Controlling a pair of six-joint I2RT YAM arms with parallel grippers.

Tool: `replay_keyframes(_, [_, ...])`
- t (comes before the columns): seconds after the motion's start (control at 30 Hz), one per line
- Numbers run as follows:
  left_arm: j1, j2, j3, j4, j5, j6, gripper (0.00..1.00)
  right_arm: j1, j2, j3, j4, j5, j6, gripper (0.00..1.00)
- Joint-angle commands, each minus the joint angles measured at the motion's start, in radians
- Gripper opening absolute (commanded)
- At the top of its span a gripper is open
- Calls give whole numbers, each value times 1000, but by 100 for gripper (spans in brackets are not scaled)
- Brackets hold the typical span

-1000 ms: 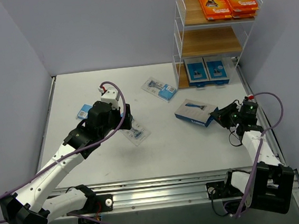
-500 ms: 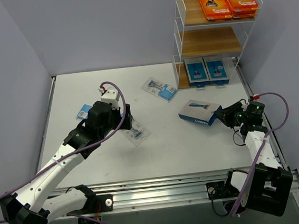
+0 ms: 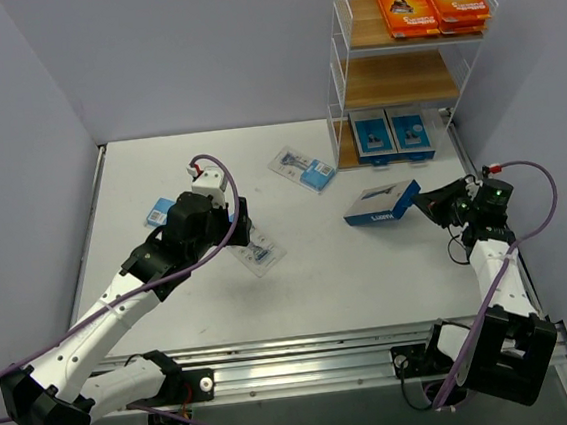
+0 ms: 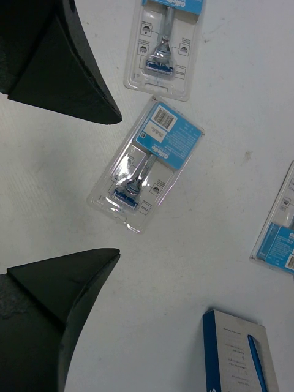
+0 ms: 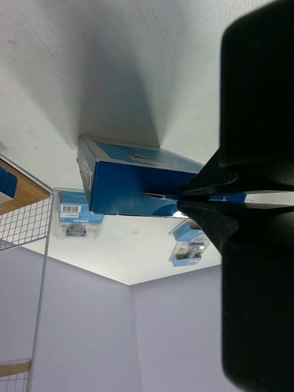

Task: Place and organize the shaving razors onto the shelf
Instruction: Place the shaving razor onto shelf

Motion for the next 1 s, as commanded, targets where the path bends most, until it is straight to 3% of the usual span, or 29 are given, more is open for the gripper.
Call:
replay_keyframes(0.0, [-5,-2,10,41,-10,-5,91,-10,10,33,22,-47,-7,0])
replay_keyframes(0.3, [-5,6,9,44,-8,-6,91,-10,22,-9,25,-58,-30,0])
replay_keyframes(0.8, [-2,4,10,41,-10,-5,91,-10,129,287,60,-85,70,0])
replay_keyframes(0.97, [-2,1,10,41,-13,-5,91,-10,154,336,-79,-93,-30,0])
